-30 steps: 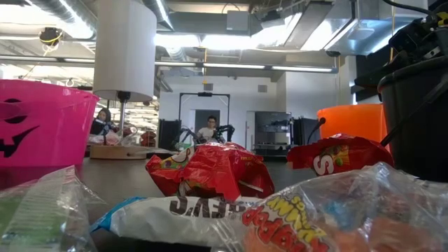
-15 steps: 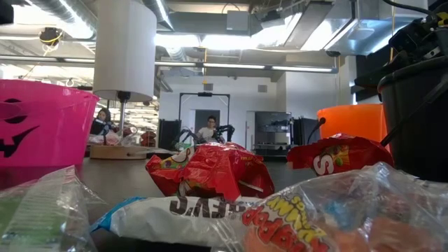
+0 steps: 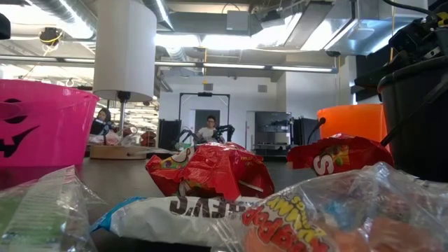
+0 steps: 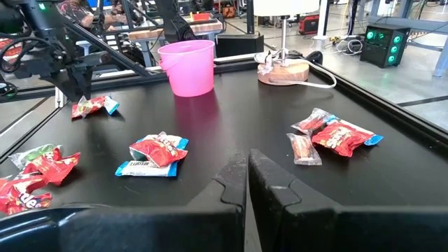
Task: Sort candy
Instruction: Put the green gummy into the pink bucket
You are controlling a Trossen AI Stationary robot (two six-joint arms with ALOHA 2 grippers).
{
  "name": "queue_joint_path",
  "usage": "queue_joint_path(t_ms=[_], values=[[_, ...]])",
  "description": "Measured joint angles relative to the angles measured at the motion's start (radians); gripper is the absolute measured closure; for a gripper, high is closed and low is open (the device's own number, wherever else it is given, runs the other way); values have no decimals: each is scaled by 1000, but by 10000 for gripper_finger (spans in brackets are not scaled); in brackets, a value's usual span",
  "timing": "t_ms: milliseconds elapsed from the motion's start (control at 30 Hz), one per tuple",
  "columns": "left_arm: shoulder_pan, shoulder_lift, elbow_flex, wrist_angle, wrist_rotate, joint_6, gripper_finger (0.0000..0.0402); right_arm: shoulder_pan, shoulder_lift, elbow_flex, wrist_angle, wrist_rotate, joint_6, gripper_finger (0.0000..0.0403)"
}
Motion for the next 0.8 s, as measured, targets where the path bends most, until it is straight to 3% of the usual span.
queue_joint_path(t_ms=[267, 467, 800], values=[[1, 0, -1, 23, 14, -5, 253, 0, 0, 0, 0, 0, 0, 386], [1, 0, -81, 126, 43, -38, 253, 0, 0, 0, 0, 0, 0, 386], [1, 0, -131, 126, 43, -77, 259, 0, 0, 0, 0, 0, 0, 386]])
